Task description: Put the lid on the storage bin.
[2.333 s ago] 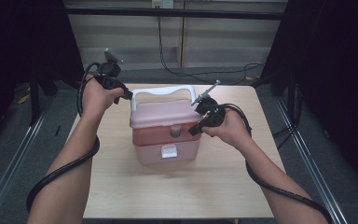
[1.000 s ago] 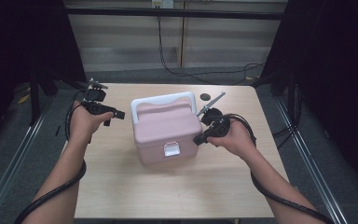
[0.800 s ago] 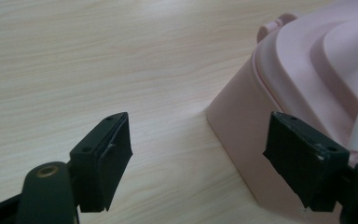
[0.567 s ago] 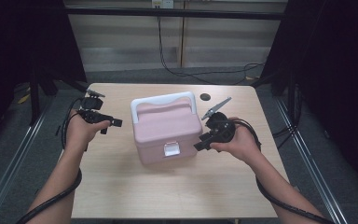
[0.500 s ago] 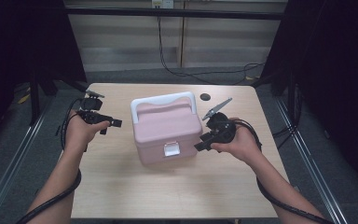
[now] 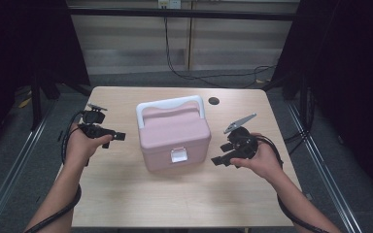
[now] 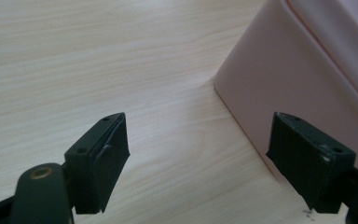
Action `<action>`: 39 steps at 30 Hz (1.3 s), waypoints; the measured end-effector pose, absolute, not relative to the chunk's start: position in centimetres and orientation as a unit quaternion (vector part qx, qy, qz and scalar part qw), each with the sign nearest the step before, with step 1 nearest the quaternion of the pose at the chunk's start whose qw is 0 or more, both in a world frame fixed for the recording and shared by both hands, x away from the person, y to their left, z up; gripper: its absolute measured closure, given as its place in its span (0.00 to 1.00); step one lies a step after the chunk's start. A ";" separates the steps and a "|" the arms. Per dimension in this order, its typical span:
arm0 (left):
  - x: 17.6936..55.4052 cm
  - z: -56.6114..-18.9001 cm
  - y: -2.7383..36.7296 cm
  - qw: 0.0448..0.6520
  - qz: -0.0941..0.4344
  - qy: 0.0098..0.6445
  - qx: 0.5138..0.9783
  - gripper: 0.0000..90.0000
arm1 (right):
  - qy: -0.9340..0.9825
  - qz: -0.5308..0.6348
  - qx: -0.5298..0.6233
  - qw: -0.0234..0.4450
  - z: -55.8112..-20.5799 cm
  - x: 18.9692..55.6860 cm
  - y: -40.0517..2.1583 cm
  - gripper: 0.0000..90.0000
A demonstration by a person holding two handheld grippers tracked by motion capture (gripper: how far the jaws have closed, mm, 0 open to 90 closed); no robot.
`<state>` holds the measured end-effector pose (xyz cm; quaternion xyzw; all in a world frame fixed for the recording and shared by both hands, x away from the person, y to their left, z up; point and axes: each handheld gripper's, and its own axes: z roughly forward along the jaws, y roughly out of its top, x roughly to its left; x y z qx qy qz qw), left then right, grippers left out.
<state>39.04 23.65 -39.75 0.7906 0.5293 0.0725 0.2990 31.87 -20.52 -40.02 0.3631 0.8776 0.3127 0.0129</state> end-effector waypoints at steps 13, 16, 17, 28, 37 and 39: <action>37.9 -42.3 24.2 0.312 0.057 0.527 0.788 0.21 | 0.864 0.329 0.382 0.012 -42.4 30.9 -22.9 0.29; 37.7 -42.9 24.2 0.316 0.052 0.526 0.788 0.21 | 0.861 0.327 0.389 0.018 -43.1 30.5 -23.6 0.27; 37.6 -43.1 24.2 0.315 0.050 0.525 0.789 0.21 | 0.861 0.327 0.389 0.018 -43.1 30.5 -23.6 0.27; 36.6 -45.1 24.7 0.321 0.045 0.518 0.791 0.20 | 0.855 0.335 0.395 0.027 -45.2 29.6 -25.0 0.22; 35.8 -47.1 24.9 0.311 0.048 0.506 0.803 0.20 | 0.853 0.325 0.407 0.030 -47.4 28.9 -25.9 0.22; 35.7 -47.3 24.9 0.309 0.047 0.504 0.805 0.20 | 0.853 0.321 0.410 0.032 -47.5 28.8 -26.0 0.22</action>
